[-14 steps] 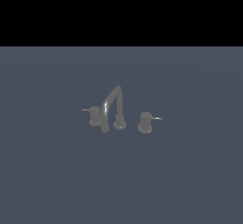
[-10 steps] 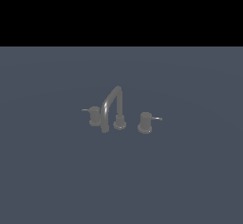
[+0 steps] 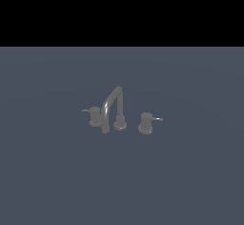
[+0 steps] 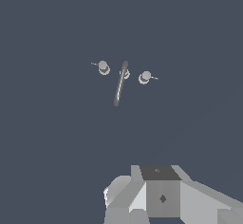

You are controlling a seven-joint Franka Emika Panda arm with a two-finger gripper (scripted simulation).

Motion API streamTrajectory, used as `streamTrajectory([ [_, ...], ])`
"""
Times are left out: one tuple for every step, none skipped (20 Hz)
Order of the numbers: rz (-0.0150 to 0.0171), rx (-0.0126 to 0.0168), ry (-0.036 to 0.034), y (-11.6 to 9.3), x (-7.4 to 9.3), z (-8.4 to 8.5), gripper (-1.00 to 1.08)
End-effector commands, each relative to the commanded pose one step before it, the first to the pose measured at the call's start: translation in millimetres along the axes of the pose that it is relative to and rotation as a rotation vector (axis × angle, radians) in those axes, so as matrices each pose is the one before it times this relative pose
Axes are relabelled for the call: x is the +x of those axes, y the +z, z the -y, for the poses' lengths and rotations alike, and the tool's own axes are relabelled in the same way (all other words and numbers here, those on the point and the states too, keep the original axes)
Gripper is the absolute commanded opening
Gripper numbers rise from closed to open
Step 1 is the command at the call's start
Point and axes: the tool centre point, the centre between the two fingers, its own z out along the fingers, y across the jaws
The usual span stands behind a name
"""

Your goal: Turn on the faucet by rotating a designated handle.

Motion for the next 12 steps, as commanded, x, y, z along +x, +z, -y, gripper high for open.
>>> streamTrajectory([
  [0.0022,0.00493,0.00493,1.26,1.7,0.59,-1.0],
  [0.00123,0.00407,0.00403,0.86,1.53,0.68,-1.0],
  [0.00141,0.00488,0.00497,1.04,1.93,0.88,-1.0],
  [0.00174,0.00575,0.00595,1.25,2.27,1.02,-1.0],
  [0.00227,0.00672,0.00702,1.51,2.56,1.17,-1.0],
  [0.00288,0.00777,0.00825,1.81,2.89,1.33,-1.0],
  [0.0034,0.00868,0.00947,2.09,3.23,1.48,-1.0],
  [0.00382,0.0094,0.01065,2.34,3.59,1.71,-1.0],
  [0.00431,0.01011,0.01191,2.62,3.94,1.93,-1.0],
  [0.00492,0.01082,0.01328,2.93,4.26,2.13,-1.0],
  [0.00556,0.01144,0.01469,3.26,4.58,2.35,-1.0],
  [0.00621,0.01198,0.01618,3.6,4.89,2.57,-1.0],
])
